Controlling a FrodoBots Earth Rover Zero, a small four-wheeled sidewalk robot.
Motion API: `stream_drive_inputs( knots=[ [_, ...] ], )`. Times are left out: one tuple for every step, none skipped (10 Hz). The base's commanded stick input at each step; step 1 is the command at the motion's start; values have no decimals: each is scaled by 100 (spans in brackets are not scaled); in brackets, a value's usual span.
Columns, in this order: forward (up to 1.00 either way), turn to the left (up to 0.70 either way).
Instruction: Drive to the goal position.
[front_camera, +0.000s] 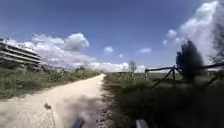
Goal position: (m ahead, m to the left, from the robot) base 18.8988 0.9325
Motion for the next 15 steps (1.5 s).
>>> stream_drive_inputs(
  knots=[
    [63, 0],
    [64, 0],
    [64, 0],
    [64, 0],
    [63, 0],
    [64, 0],
    [68, 0],
    [70, 0],
    [70, 0],
    [70, 0],
    [70, 0],
    [70, 0],
    [70, 0],
    [69, 0],
    [69, 0]
  ],
)
